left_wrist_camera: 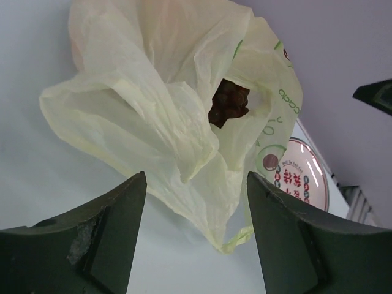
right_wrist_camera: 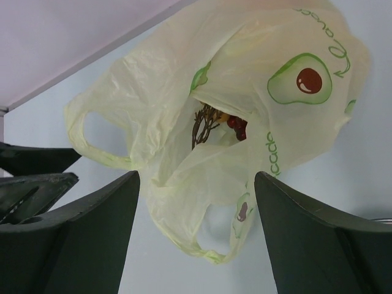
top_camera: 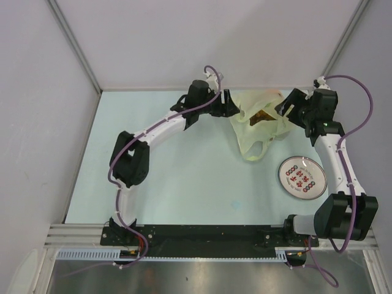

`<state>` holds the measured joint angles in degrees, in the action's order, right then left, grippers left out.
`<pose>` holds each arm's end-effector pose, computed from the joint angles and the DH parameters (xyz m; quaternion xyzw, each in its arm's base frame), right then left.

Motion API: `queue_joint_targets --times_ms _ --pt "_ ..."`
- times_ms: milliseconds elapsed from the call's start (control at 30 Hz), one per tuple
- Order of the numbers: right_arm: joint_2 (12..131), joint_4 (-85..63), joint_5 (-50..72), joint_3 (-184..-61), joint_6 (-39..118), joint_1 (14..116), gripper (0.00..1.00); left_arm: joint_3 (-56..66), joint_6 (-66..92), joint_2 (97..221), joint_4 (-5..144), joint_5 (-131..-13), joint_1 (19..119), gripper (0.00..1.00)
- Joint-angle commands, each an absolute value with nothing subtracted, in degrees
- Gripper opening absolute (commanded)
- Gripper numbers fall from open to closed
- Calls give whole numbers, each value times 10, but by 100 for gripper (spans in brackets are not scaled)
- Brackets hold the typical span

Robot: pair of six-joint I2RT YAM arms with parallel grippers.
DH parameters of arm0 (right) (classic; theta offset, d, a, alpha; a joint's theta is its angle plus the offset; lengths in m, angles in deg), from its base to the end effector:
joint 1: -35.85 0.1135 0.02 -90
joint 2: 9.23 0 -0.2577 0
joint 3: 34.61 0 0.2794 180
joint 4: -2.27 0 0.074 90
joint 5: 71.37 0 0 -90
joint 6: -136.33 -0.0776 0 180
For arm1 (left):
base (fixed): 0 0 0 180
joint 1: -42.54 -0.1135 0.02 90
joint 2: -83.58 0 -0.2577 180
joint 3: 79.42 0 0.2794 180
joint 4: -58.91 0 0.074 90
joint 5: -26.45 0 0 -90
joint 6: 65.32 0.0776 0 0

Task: Take the fake fruits out of the plastic bag
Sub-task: Move the plastic bag to the center of the board.

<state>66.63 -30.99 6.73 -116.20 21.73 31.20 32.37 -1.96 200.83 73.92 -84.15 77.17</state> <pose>0.3681 -0.0139 0.3220 0.1627 0.8365 0.1766 0.4926 0.4399 -0.3370 0.2647 0.1580 0.7992 -0.4123 0.4079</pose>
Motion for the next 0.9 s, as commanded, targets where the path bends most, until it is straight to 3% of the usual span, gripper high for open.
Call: queue_joint_targets --times_ms 0,167,267,433,600,667,700,733,767,867 --pt "645 -334 60 -1159 234 313 79 345 -133 2058 701 -851 767 71" --pt "671 -435 77 -1138 284 329 79 381 -160 2100 675 -860 758 62" --pt "696 -452 39 -1097 277 336 79 395 -174 2112 638 -882 750 45" --pt "750 -415 7 -1079 258 380 80 387 -187 2103 616 -891 740 1" --pt "816 -368 17 -1083 231 415 79 371 -204 2087 607 -903 737 0" --pt "834 -367 26 -1095 227 421 63 371 -207 2082 607 -904 734 0" --pt "845 -368 45 -1105 225 420 40 374 -206 2074 607 -901 732 0" --pt "849 -381 54 -1117 230 419 25 377 -205 2067 609 -897 730 0" --pt "853 -388 70 -1149 238 421 0 380 -203 2061 611 -891 719 0" --pt "858 -402 88 -1205 283 430 0 395 -214 2025 613 -882 683 0"
